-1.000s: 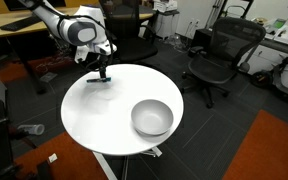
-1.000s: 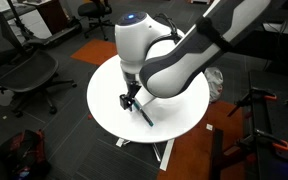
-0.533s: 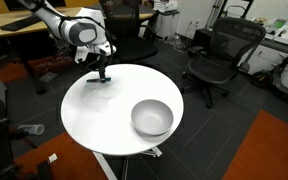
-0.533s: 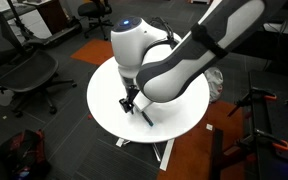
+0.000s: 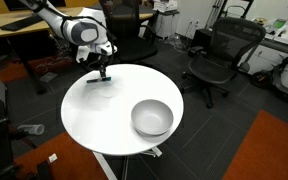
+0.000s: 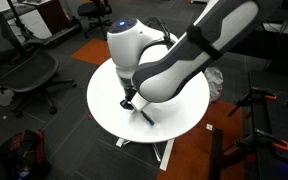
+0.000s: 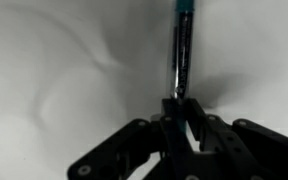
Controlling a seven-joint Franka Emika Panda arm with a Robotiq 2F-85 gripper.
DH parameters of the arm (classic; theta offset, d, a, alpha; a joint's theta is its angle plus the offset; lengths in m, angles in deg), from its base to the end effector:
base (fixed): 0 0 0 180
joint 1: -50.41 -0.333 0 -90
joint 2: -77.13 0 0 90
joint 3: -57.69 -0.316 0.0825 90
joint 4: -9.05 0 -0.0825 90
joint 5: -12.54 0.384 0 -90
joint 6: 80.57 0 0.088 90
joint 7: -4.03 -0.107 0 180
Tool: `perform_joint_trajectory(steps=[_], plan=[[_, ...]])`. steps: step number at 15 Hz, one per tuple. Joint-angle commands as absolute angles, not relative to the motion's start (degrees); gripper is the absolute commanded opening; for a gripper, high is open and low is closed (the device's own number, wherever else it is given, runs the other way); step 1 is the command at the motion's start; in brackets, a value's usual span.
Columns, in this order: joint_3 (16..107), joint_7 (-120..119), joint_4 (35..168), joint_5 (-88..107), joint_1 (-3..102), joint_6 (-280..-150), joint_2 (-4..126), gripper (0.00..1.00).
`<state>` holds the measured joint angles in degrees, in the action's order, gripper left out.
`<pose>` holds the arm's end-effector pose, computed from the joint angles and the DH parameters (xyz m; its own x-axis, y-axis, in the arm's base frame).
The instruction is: Put the marker in the bowl
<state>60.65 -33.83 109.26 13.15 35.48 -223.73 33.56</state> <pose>0.6432 0.1387 0.1367 0.9020 -0.4315 0.0102 -0.4317 -0.9016 0.0292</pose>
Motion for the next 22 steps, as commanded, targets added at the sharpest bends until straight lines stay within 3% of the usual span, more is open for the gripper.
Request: perform_joint_trajectory(steps=[1, 22], plan=[[61.5, -34.6, 106.5, 13.4, 34.9, -220.4, 32.5, 0.03], [63.4, -30.5, 111.7, 7.8, 40.2, -205.6, 55.5, 0.05]])
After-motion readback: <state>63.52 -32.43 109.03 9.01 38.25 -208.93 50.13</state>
